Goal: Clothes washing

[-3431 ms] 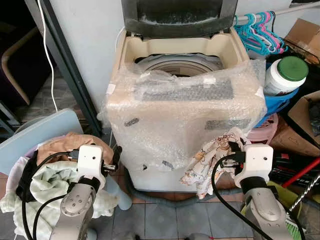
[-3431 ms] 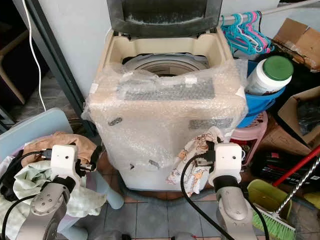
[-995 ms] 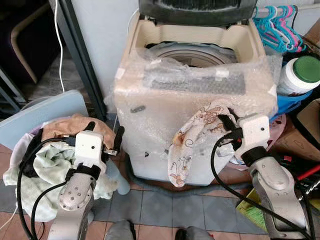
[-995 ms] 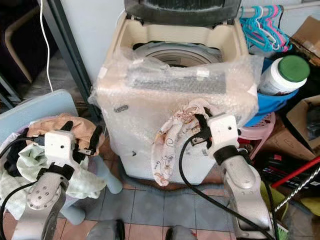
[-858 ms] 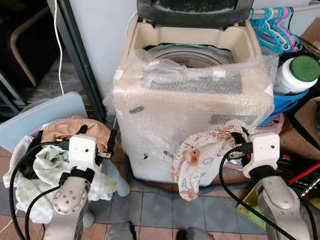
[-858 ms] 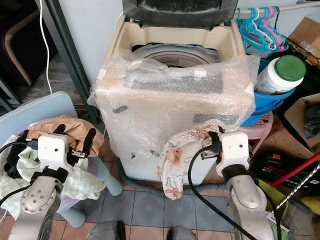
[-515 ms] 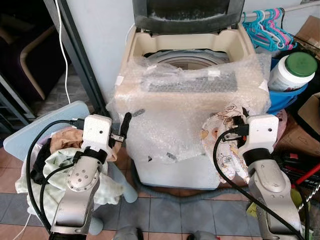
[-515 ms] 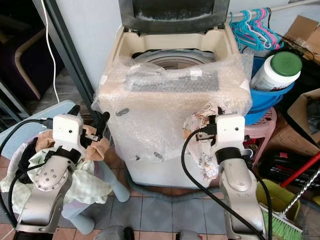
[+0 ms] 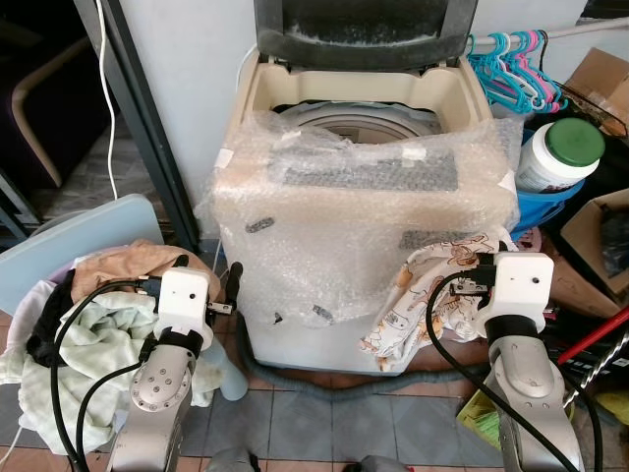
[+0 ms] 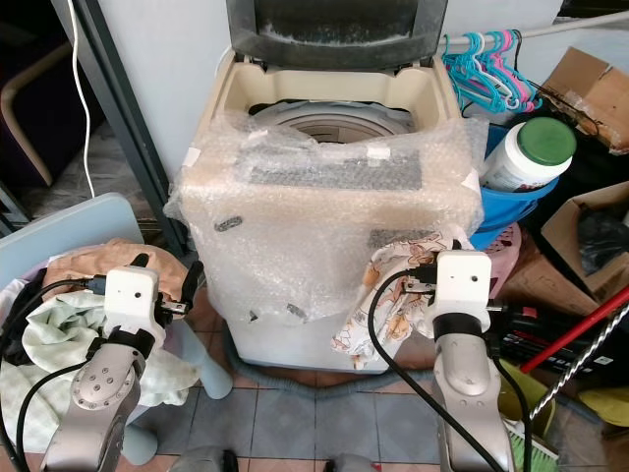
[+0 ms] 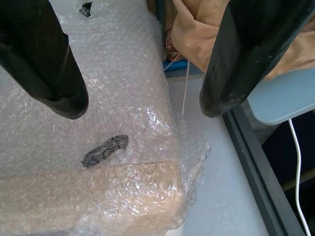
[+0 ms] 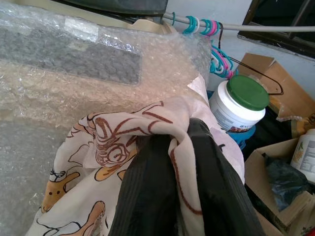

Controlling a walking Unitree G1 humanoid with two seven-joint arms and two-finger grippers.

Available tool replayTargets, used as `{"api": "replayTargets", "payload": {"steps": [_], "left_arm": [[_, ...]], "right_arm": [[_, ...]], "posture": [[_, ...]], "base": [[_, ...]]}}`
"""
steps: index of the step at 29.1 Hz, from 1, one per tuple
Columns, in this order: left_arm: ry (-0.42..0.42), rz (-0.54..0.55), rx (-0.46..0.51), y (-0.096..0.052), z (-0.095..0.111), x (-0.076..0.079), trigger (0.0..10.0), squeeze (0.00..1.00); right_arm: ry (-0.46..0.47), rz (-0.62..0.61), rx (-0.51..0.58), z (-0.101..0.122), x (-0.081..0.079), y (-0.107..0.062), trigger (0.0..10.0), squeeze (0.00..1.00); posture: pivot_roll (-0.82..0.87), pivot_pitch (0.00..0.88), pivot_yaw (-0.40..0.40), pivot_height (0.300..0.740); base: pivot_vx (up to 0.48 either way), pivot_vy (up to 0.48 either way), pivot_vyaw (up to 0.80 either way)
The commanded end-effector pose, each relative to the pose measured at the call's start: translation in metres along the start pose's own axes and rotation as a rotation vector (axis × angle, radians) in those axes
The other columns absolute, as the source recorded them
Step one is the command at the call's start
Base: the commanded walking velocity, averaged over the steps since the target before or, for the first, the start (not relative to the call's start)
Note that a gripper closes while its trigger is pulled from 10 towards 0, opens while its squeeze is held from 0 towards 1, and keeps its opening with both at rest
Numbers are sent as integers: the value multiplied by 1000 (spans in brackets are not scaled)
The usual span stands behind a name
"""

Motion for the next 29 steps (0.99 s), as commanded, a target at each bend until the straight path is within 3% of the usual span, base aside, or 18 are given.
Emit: {"api": "replayTargets", "payload": {"steps": [1, 5, 9, 10, 14, 19, 29], "left_arm": [[3, 24, 19, 3, 3, -3, 10000, 0], [-15, 33, 19, 2, 0, 5, 10000, 0], [-23, 33, 7, 1, -1, 9, 10000, 0], [-23, 29, 6, 0, -2, 9, 10000, 0], [-6, 3, 5, -3, -6, 7, 10000, 0], [-1, 2, -2, -4, -7, 5, 10000, 0], [-8, -29, -17, -11, -12, 8, 10000, 0]], "right_arm": [[-19, 32, -6, 1, -2, 2, 10000, 0], [-36, 82, -14, 3, -7, 5, 10000, 0], [-36, 85, -14, 3, -6, 5, 10000, 0], [-22, 77, -16, 1, -7, 2, 10000, 0], [5, -1, -32, -10, 4, -12, 10000, 0], [-5, -47, -67, -17, 21, -28, 10000, 0], [0, -47, -56, -14, 22, -25, 10000, 0]], "posture": [[-40, 0, -81, 740], [-57, 0, -121, 740], [-63, 0, -106, 740], [-76, 0, -60, 740], [-97, 0, -4, 740], [-106, 0, -3, 740], [-100, 0, 8, 740]], "base": [[0, 0, 0], [0, 0, 0], [0, 0, 0], [0, 0, 0], [0, 0, 0], [0, 0, 0], [0, 0, 0]]}}
Point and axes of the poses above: a point about 5 cm out from each wrist's last joint towards the gripper, its own y axis pointing out of the wrist towards the gripper, its own z axis along the axis of the wrist's last joint, x = y × z, the point moved 4 cm from there along y, pointing out of the wrist towards the gripper, and after that the axes turned 14 degrees about y, right-handed, at the moved point
